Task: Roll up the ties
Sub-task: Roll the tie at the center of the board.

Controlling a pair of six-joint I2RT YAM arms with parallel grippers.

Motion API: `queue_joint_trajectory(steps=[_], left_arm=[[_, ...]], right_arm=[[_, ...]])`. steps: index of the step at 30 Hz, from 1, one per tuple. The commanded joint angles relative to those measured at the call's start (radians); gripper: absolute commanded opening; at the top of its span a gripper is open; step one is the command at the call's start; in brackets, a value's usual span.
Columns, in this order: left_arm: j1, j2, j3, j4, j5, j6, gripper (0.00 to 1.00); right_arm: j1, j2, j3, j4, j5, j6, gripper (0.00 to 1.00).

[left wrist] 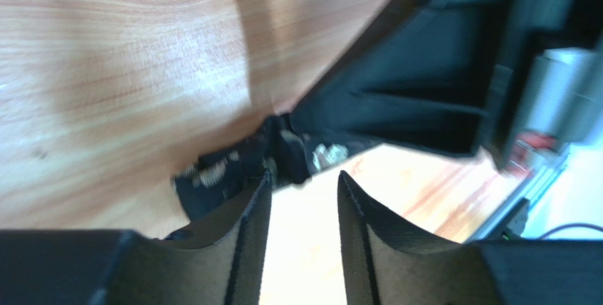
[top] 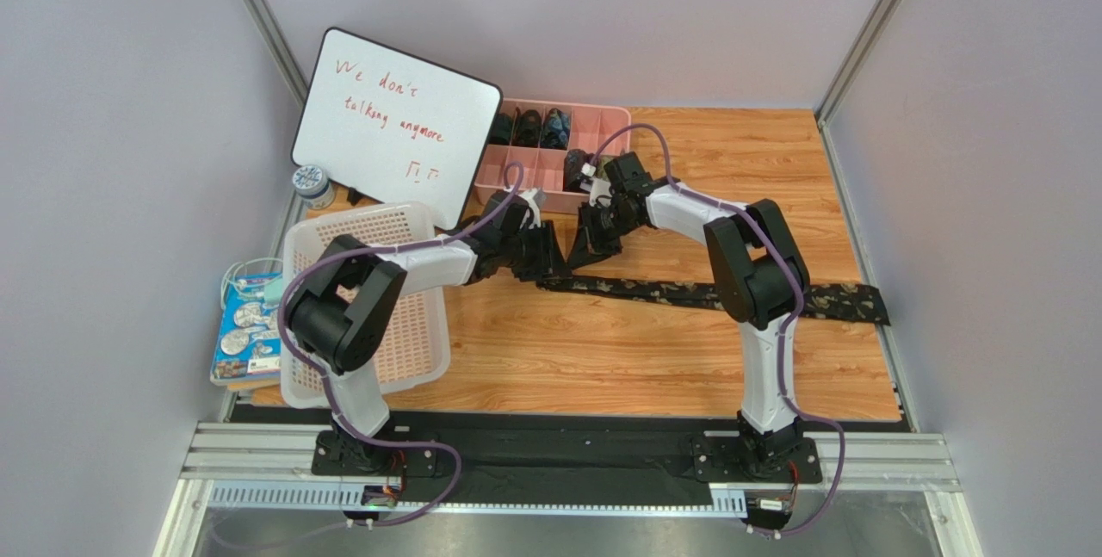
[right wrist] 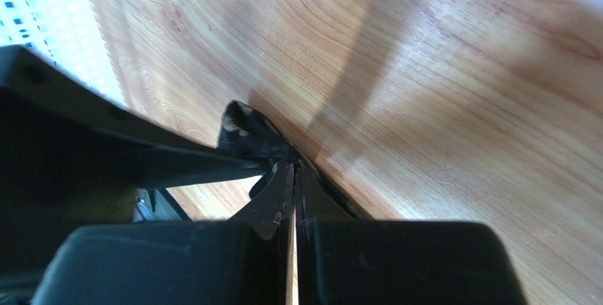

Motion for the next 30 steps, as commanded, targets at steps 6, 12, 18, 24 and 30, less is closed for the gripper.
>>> queue_joint_trajectory(steps=[6,12,18,24,30], left_arm=[[0.102,-0.167,-0.055,-0.131,-0.007,0.050,0.47],[0.108,-0.143,-0.060,-0.132,-0.017,0.065,0.57],[0.099,-0.085,-0.014,-0.123,0.019,0.042,0.62],[0.073,-0.029,-0.005,-0.100,0.028,-0.005,0.61],[0.039,-0.003,0.009,-0.066,0.040,-0.020,0.60]], right_arm=[[0.005,-0.017,-0.016,-0.085,0.028,-0.058,0.00],[0.005,-0.037,-0.031,-0.088,0.007,-0.070,0.00],[0.011,-0.063,-0.039,-0.086,-0.004,-0.079,0.00],[0.011,-0.066,-0.050,-0.068,-0.028,-0.073,0.00],[0.011,-0.064,-0.047,-0.052,-0.055,-0.059,0.00]])
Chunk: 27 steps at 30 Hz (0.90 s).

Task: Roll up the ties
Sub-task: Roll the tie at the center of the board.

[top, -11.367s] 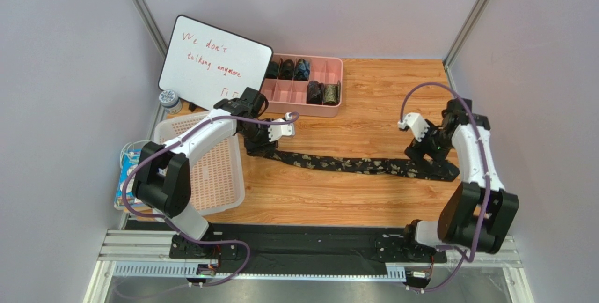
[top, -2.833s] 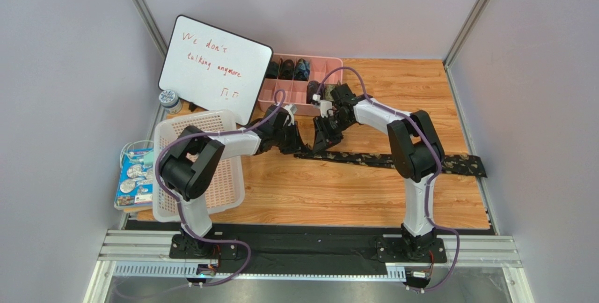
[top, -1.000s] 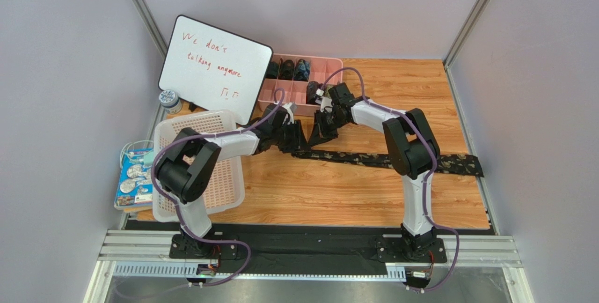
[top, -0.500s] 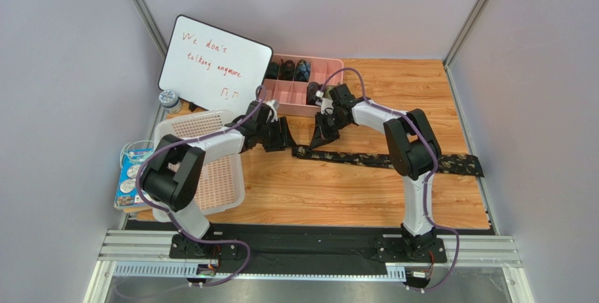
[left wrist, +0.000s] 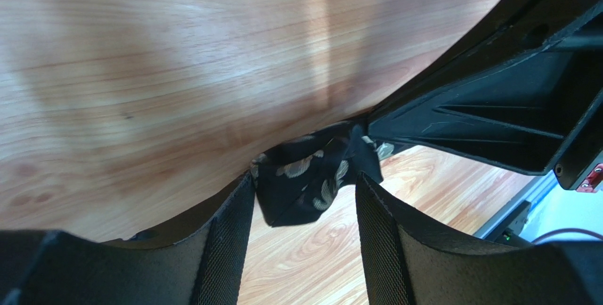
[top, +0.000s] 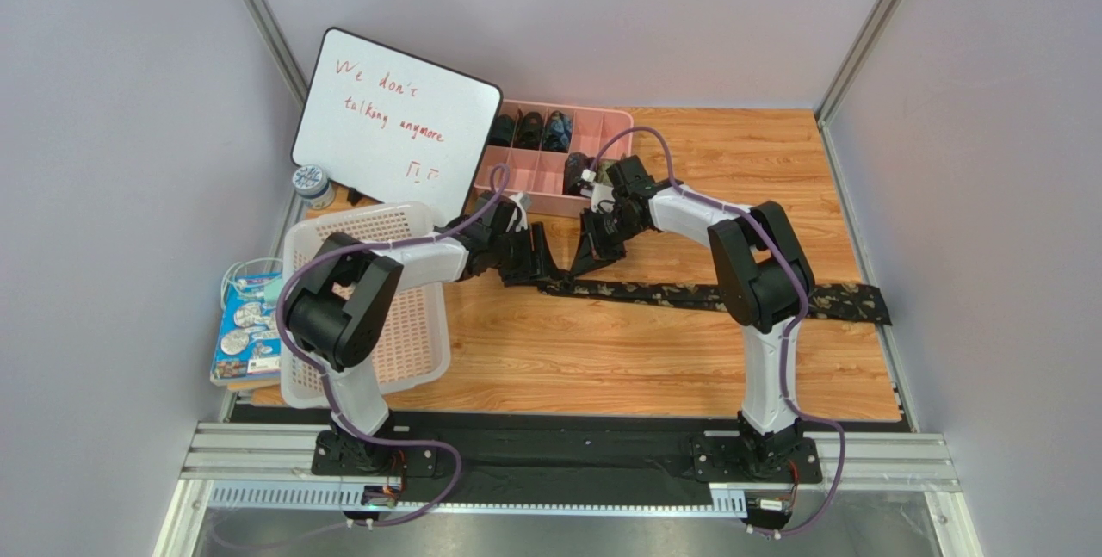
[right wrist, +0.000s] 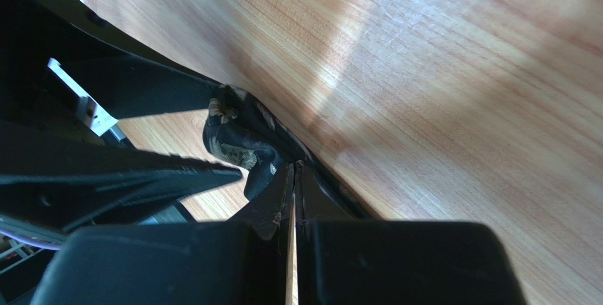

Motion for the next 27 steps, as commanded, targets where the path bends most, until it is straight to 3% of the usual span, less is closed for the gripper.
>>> queue_joint_trajectory(steps=[1,5,6,8,9,12,15,27], left_arm=[[-0.026,0.025,0.032,0.014,0.008,-0.023,0.58],[-0.026,0.021,0.030,-0.031,-0.051,0.003,0.44],[-0.027,0.021,0.030,-0.044,-0.064,0.014,0.37],[-0.026,0.018,0.026,-0.064,-0.087,0.022,0.33],[-0.026,0.015,0.021,-0.064,-0.090,0.023,0.31],[-0.026,0.007,0.012,-0.063,-0.093,0.026,0.31],[-0.029,-0.004,0.010,-0.061,-0.093,0.028,0.31],[-0.043,-0.016,0.006,-0.057,-0.098,0.040,0.33]], right_arm=[[0.011,-0.034,-0.012,-0.013,-0.049,0.020,0.00],[0.009,-0.045,-0.004,-0.024,-0.063,0.023,0.02],[0.009,-0.050,-0.001,-0.027,-0.065,0.026,0.10],[0.005,-0.064,0.016,-0.050,-0.075,0.036,0.16],[0.002,-0.067,0.022,-0.062,-0.075,0.038,0.23],[-0.006,-0.080,0.035,-0.123,-0.075,0.049,0.37],[-0.006,-0.096,0.013,-0.153,-0.081,0.072,0.41],[0.002,-0.021,-0.008,-0.114,-0.075,0.141,0.42]])
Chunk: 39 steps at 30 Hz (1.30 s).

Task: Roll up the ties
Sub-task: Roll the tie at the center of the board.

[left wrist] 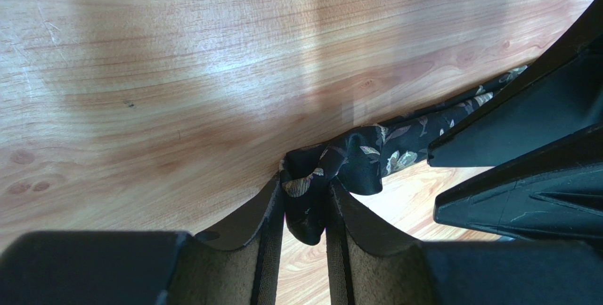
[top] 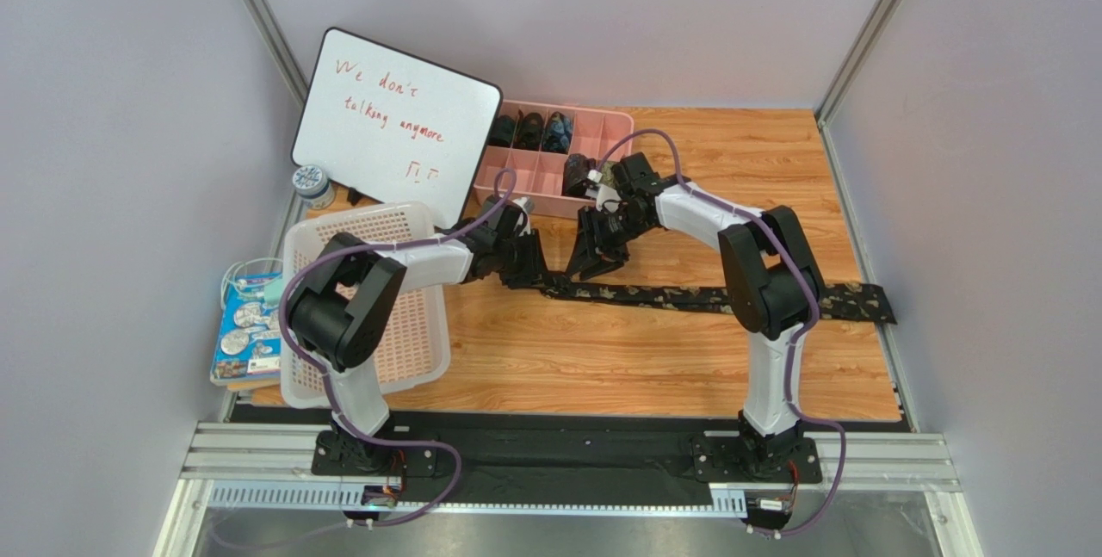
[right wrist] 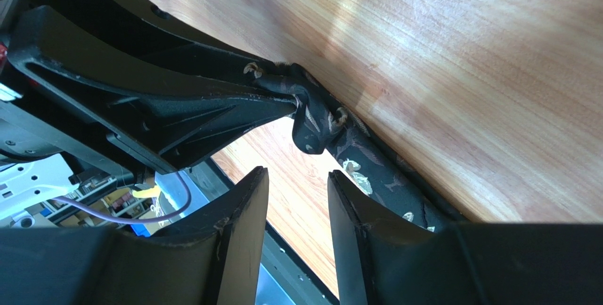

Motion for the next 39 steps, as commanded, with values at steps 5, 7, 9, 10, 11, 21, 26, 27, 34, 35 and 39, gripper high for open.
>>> queue_joint_trajectory(steps=[5,7,9,10,11,21,26,27,34,35,39], left_arm=[[-0.019,-0.035,0.003,-0.025,-0.035,0.036,0.34],[-0.025,-0.037,0.003,-0.023,-0.037,0.035,0.35],[-0.028,-0.037,0.001,-0.023,-0.038,0.032,0.35],[-0.028,-0.037,0.001,-0.025,-0.040,0.032,0.35],[-0.028,-0.037,-0.002,-0.025,-0.041,0.030,0.35],[-0.028,-0.047,-0.019,-0.020,-0.052,0.038,0.35],[-0.028,-0.055,-0.020,-0.022,-0.050,0.038,0.35],[-0.028,-0.055,-0.022,-0.022,-0.049,0.038,0.35],[-0.028,-0.073,-0.042,-0.022,-0.052,0.038,0.36],[-0.028,-0.080,-0.043,-0.023,-0.052,0.039,0.36],[-0.028,-0.087,-0.051,-0.019,-0.057,0.039,0.36]], right_arm=[[0.014,0.050,-0.022,0.006,0.004,0.075,0.42],[0.019,0.042,-0.028,0.014,0.022,0.082,0.42],[0.019,0.014,-0.063,0.079,0.050,0.102,0.42],[0.021,-0.031,-0.113,0.115,0.064,0.110,0.42],[0.021,-0.050,-0.140,0.144,0.076,0.120,0.42],[0.022,-0.194,-0.260,0.371,0.142,0.119,0.46],[0.024,-0.246,-0.255,0.368,0.130,0.062,0.43],[0.022,-0.266,-0.263,0.354,0.139,0.055,0.41],[0.021,-0.297,-0.344,0.252,0.070,0.081,0.09],[0.021,-0.297,-0.346,0.206,0.065,0.081,0.05],[-0.001,-0.366,-0.381,0.207,0.168,0.081,0.00]])
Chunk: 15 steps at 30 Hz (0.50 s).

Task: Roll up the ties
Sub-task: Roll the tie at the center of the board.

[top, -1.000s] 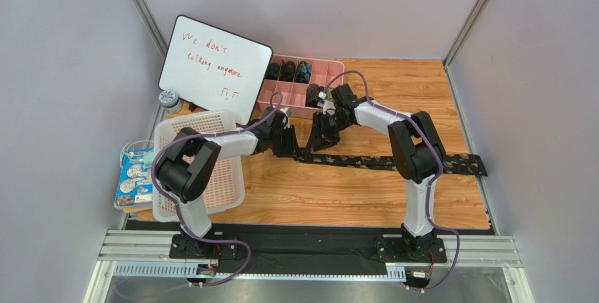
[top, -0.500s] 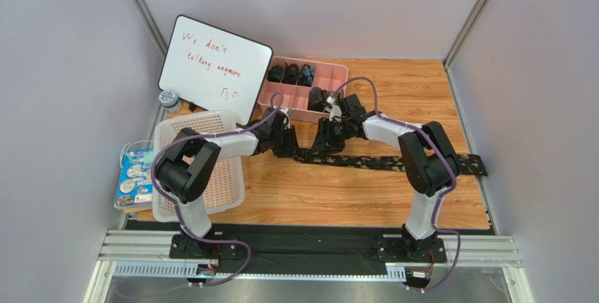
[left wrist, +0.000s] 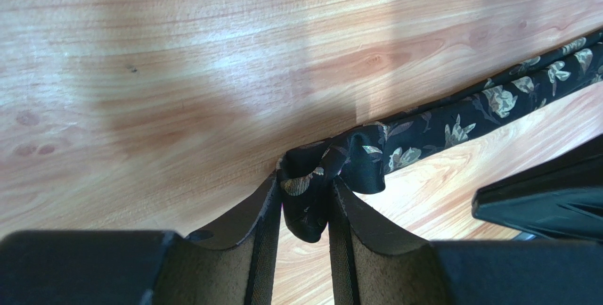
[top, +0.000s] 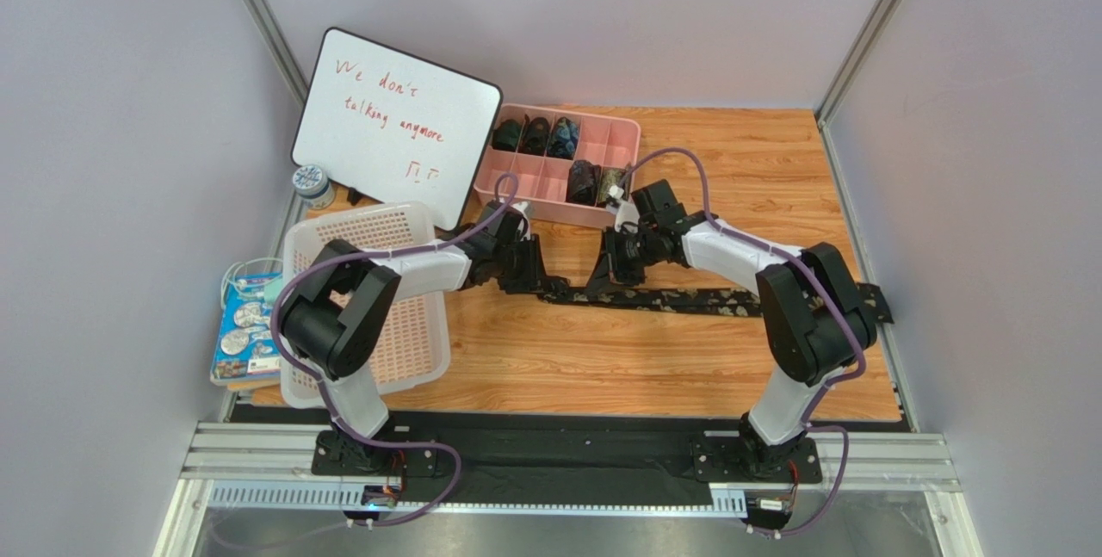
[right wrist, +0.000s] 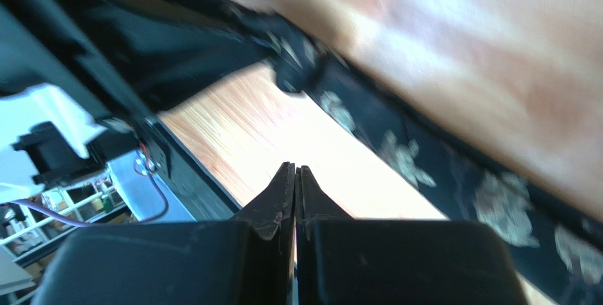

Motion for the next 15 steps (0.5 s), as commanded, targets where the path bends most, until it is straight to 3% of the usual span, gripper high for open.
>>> queue_joint_trajectory(steps=[1,8,15], left_arm=[[-0.004,-0.047,-0.019,-0.007,-0.018,0.020,0.36],[-0.004,-0.039,-0.017,-0.004,-0.018,0.020,0.36],[-0.004,-0.030,-0.006,-0.008,-0.018,0.026,0.36]], right_arm=[[-0.026,-0.097,-0.032,-0.020,0.097,0.004,0.02],[-0.115,-0.016,0.095,0.114,0.283,0.009,0.03],[-0.122,0.173,0.220,0.184,0.320,0.006,0.02]])
